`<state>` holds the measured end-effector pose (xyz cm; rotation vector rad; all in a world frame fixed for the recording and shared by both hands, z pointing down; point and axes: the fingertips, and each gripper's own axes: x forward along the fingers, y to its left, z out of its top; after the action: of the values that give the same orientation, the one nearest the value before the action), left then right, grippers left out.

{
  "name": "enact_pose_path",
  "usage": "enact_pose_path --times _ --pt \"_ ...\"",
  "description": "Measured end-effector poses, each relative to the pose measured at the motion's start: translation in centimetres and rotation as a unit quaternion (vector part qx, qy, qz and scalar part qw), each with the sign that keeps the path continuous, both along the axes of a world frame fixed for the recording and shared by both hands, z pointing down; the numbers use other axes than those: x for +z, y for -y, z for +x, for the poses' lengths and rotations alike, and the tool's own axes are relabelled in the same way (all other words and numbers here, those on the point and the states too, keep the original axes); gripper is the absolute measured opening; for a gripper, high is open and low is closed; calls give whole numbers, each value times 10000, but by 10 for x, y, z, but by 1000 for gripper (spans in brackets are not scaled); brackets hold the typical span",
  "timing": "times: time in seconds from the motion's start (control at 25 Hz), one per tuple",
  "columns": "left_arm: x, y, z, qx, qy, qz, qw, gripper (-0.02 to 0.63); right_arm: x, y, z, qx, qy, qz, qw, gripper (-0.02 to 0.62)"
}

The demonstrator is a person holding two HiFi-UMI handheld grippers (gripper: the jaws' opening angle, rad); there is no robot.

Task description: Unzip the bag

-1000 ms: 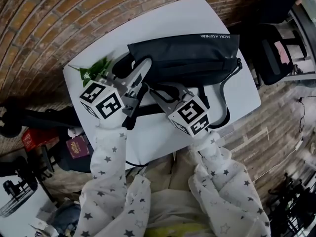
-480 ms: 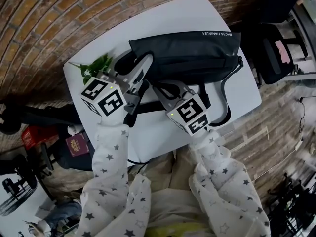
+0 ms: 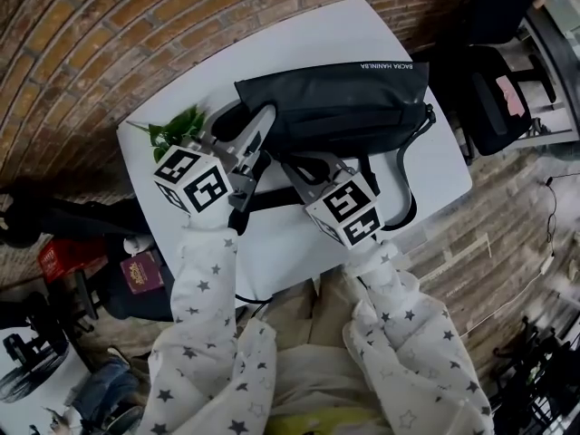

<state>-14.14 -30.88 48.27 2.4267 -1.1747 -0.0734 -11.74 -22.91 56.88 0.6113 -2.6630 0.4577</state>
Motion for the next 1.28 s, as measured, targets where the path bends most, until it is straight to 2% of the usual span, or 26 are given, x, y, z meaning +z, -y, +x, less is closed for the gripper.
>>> enact_pose_path --times 0.72,1.28 --pt "-10 -10 -6 -469 269 218 9983 138 -18 6 18 348 -387 158 9985 20" --pt "-7 -15 -7 -694 397 153 9967 138 -18 9 37 592 -635 190 9960 20"
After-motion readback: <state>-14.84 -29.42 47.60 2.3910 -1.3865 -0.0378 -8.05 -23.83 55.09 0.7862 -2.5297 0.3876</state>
